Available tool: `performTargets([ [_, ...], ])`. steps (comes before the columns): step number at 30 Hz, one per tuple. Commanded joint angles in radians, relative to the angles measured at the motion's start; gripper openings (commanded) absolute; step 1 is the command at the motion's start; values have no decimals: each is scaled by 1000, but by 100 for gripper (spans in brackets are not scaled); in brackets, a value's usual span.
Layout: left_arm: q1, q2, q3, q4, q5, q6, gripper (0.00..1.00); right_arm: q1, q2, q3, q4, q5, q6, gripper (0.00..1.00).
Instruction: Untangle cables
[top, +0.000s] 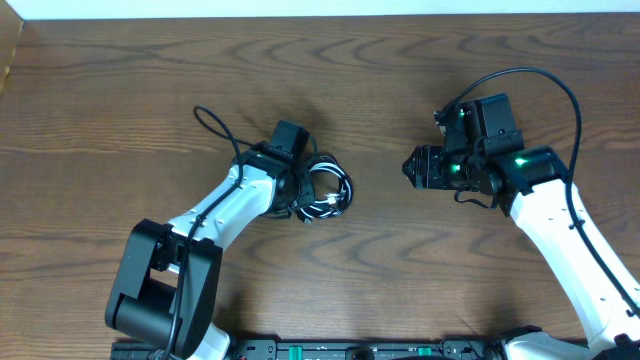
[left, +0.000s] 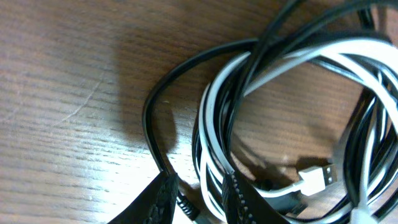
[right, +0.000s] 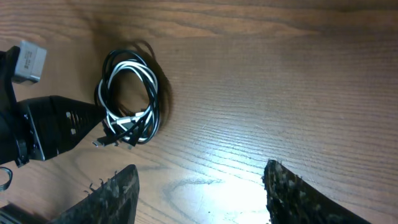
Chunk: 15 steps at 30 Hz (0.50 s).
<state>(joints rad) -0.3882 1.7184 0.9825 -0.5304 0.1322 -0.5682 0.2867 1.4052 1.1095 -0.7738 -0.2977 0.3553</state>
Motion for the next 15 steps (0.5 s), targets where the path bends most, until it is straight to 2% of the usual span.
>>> performTargets([
  [1, -4, -5, 20, 1, -18, -189, 29, 3, 0, 1, -1, 5, -13, 61],
  [5, -4, 18, 15, 2, -69, -283, 29, 3, 13, 1, -2, 4, -13, 61],
  [11, -4, 26, 14, 35, -65, -287, 23, 3, 34, 1, -4, 4, -13, 61],
  [15, -4, 26, 15, 55, -3, -283, 20, 3, 48, 1, -4, 3, -13, 61],
])
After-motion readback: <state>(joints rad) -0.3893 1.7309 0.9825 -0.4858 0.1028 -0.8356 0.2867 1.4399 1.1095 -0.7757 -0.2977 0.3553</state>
